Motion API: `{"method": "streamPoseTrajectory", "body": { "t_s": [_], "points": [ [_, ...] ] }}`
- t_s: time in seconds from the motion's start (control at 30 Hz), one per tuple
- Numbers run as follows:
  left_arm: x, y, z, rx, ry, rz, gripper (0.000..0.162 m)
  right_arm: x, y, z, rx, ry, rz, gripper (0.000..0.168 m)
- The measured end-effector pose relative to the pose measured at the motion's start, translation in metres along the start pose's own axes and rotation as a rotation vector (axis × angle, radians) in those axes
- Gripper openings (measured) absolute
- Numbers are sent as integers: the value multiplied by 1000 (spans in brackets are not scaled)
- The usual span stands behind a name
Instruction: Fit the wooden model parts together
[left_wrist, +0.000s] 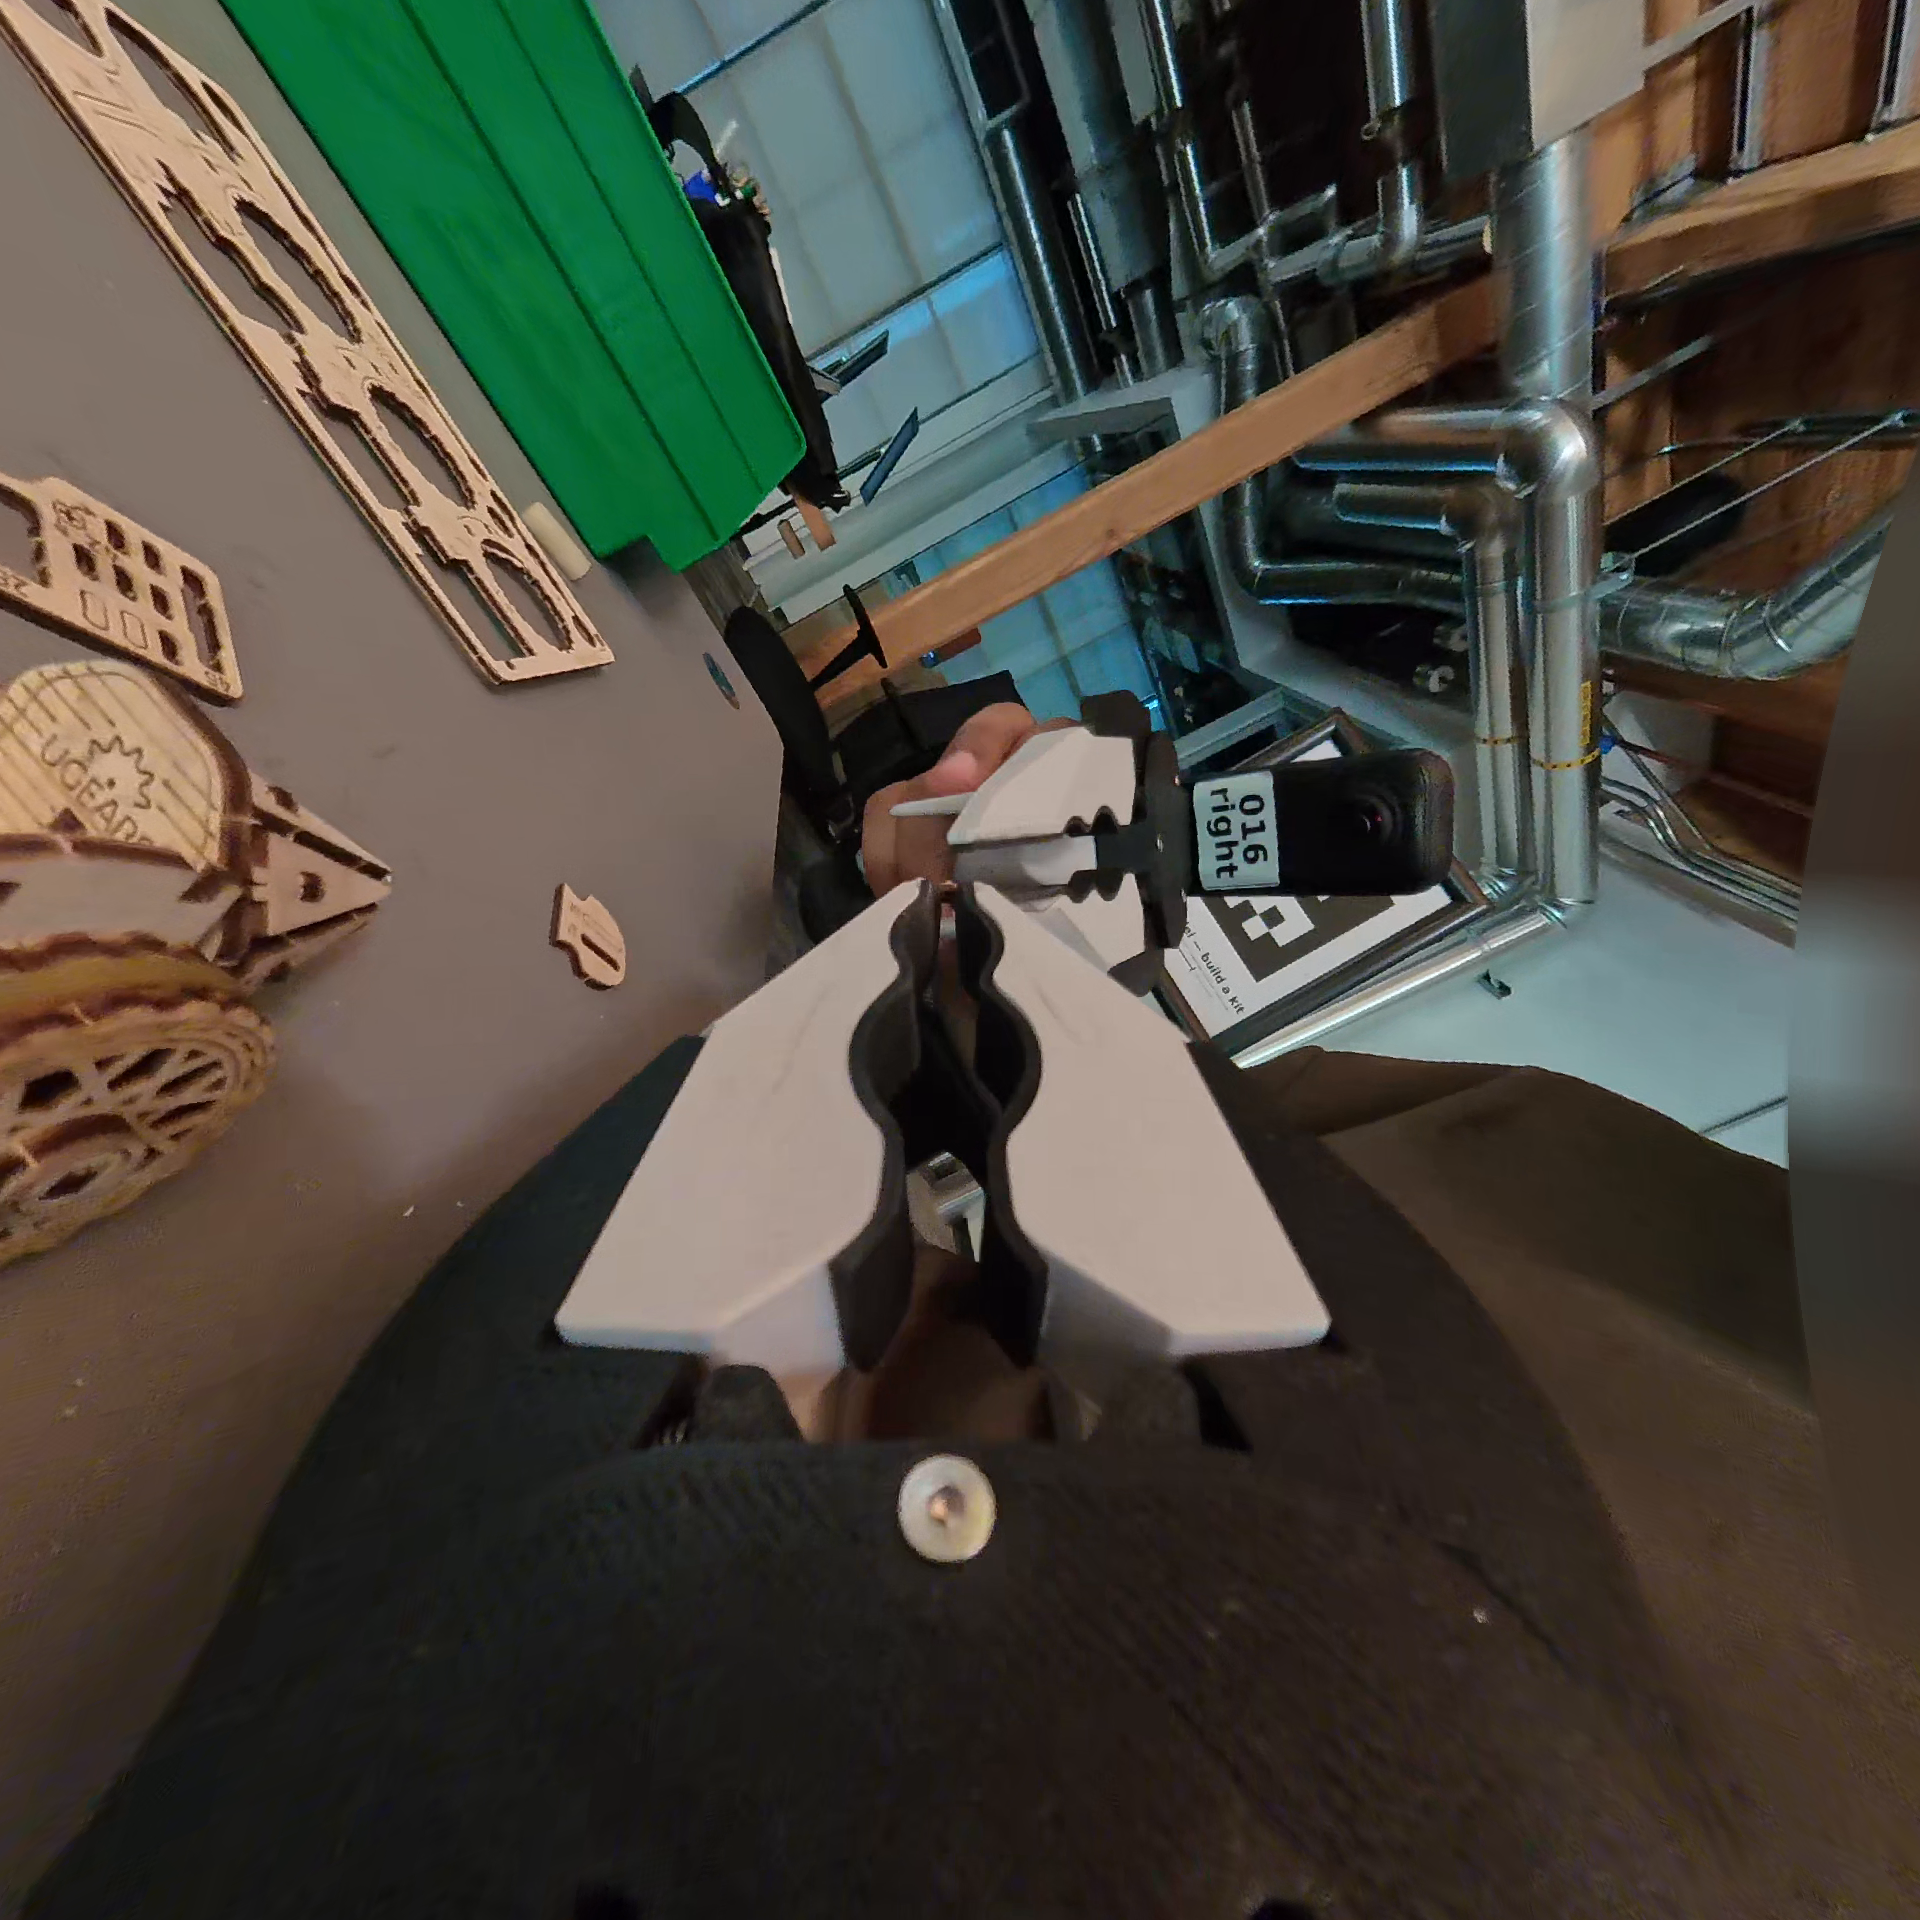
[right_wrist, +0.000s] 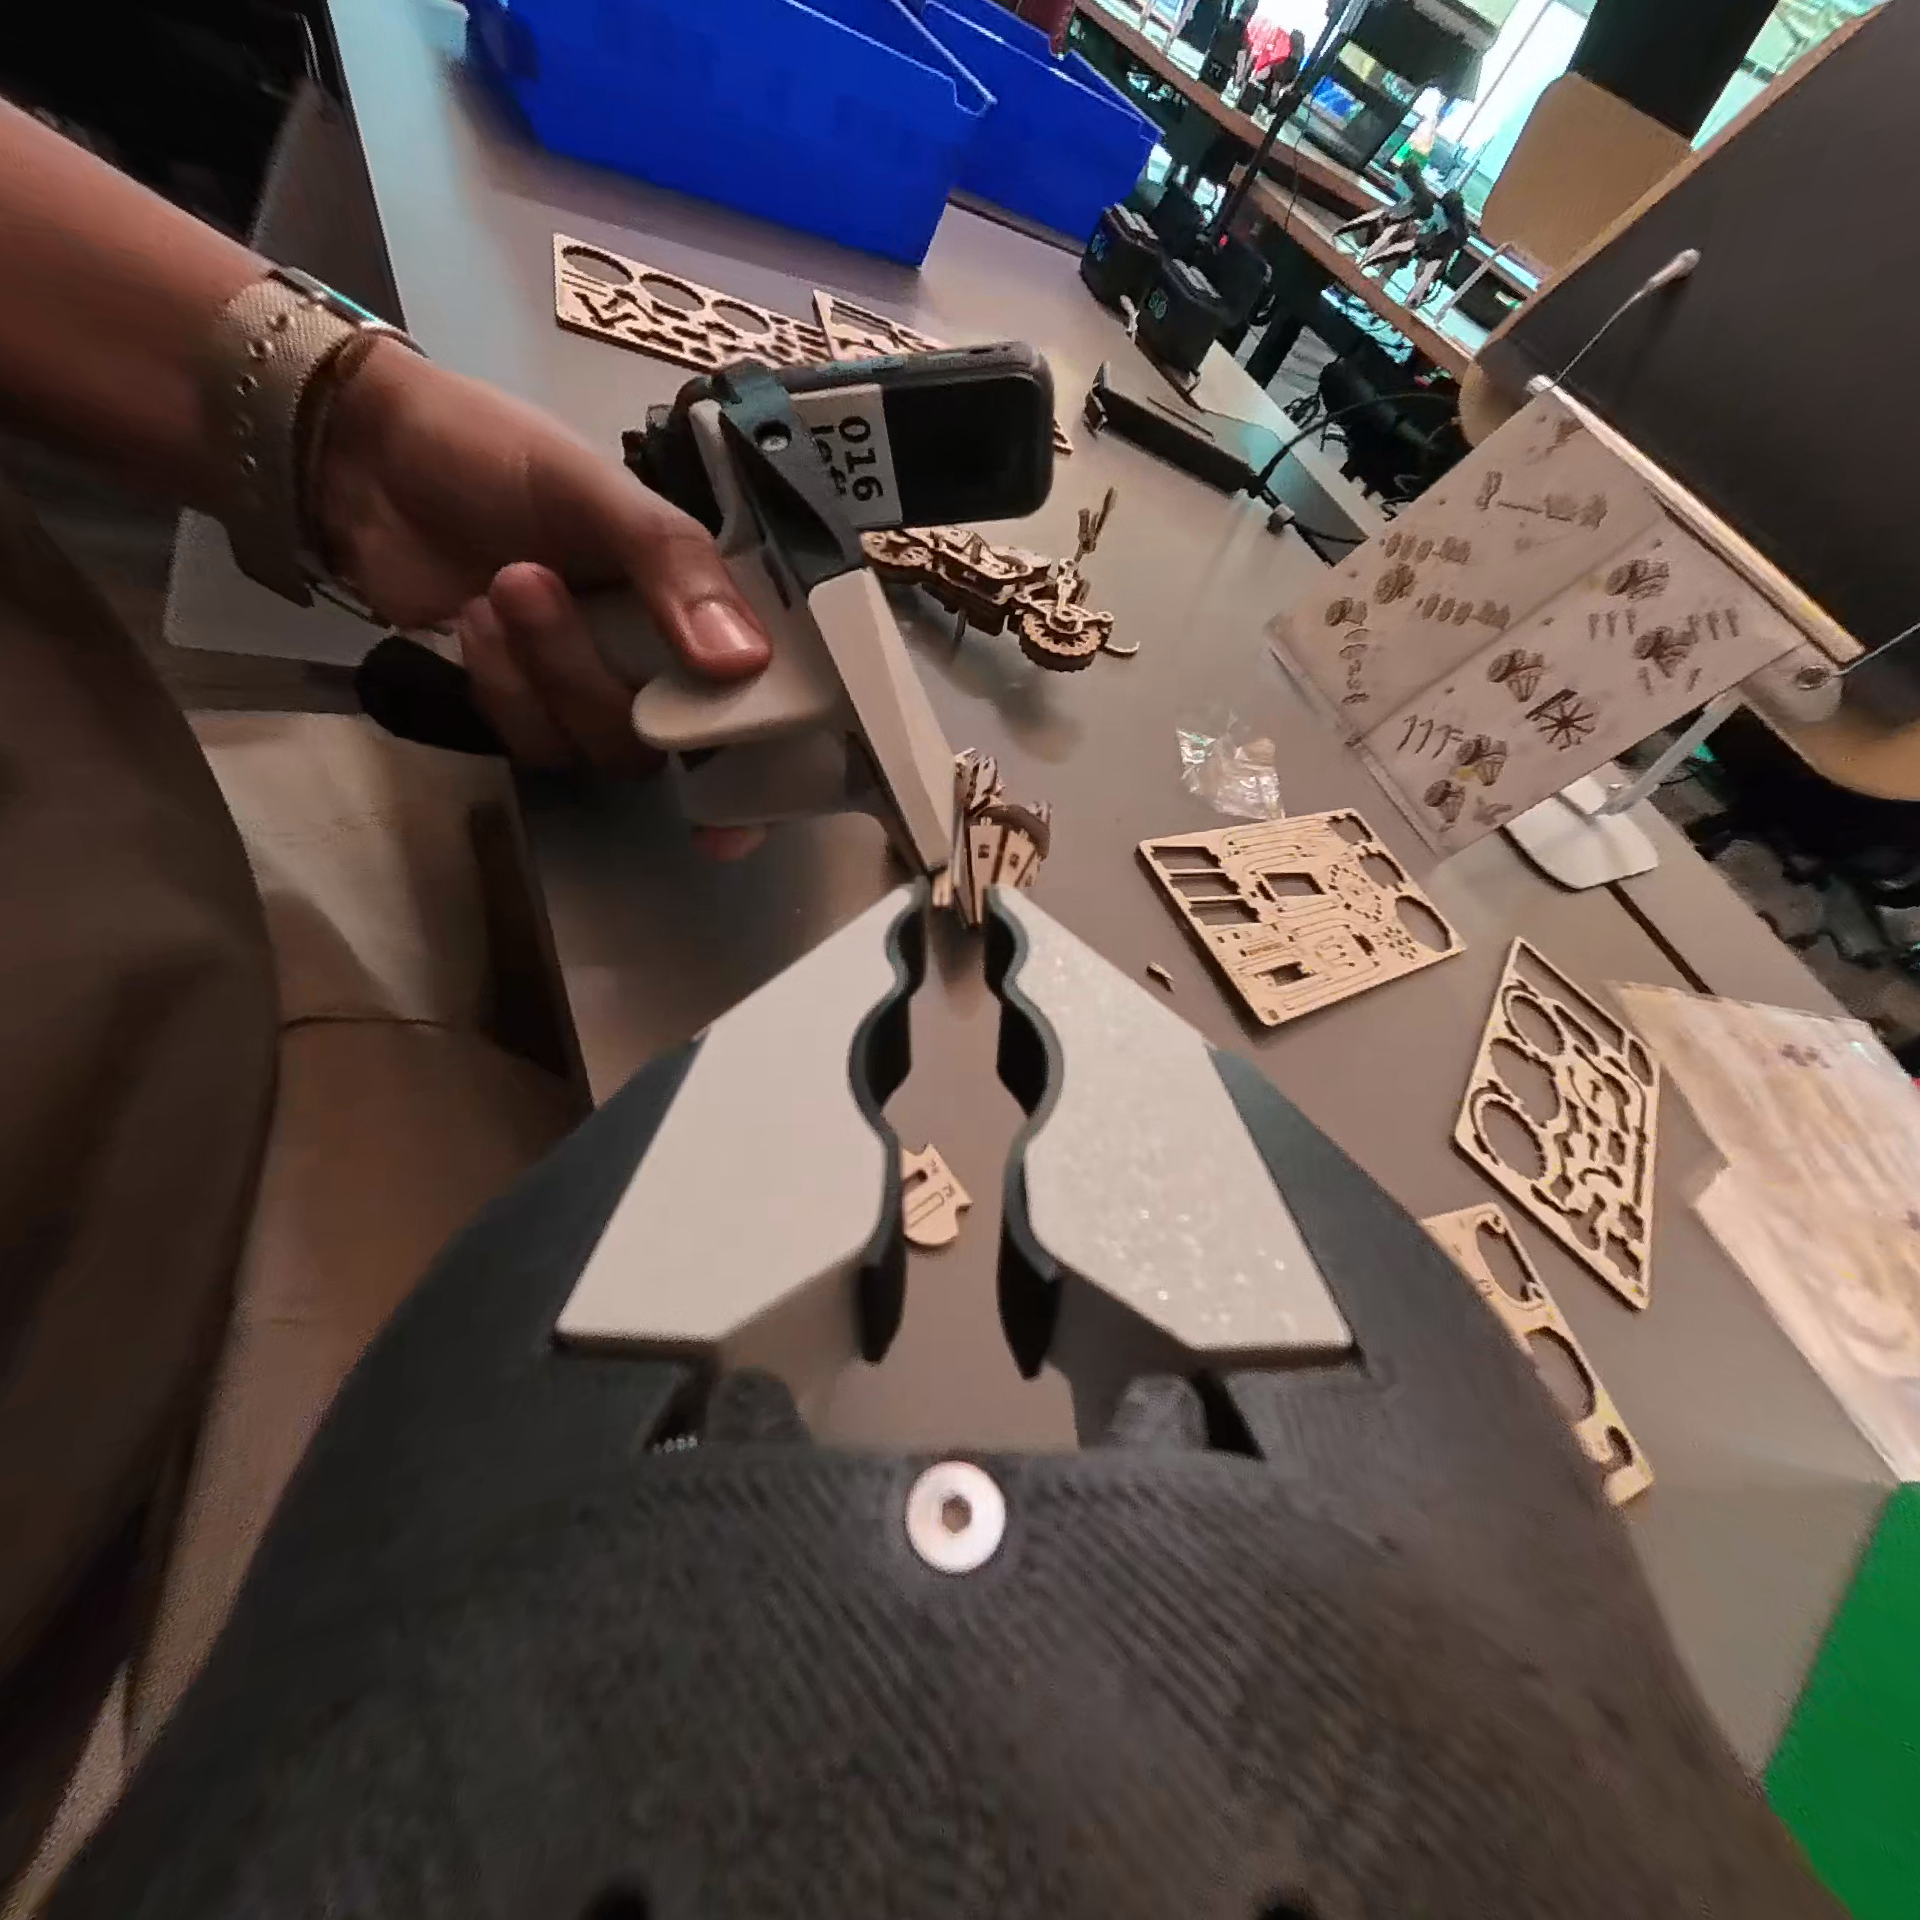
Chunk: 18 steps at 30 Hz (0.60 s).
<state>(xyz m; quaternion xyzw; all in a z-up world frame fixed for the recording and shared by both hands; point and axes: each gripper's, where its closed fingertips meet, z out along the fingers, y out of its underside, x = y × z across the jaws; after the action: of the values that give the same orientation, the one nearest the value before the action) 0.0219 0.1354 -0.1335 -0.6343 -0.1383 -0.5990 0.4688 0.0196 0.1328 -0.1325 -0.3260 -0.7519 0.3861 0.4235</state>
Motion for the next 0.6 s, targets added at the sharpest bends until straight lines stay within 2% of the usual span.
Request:
{"method": "streamPoseTrajectory", "body": {
  "t_s": [0.33,0.6],
  "points": [
    [3,1,1,-5,37,-26,0,-4,-1,0,3,-16,5,1],
    [10,0,0,-2,83,-36,0,-4,-8,-2,46,-61,101,1]
  ]
}}
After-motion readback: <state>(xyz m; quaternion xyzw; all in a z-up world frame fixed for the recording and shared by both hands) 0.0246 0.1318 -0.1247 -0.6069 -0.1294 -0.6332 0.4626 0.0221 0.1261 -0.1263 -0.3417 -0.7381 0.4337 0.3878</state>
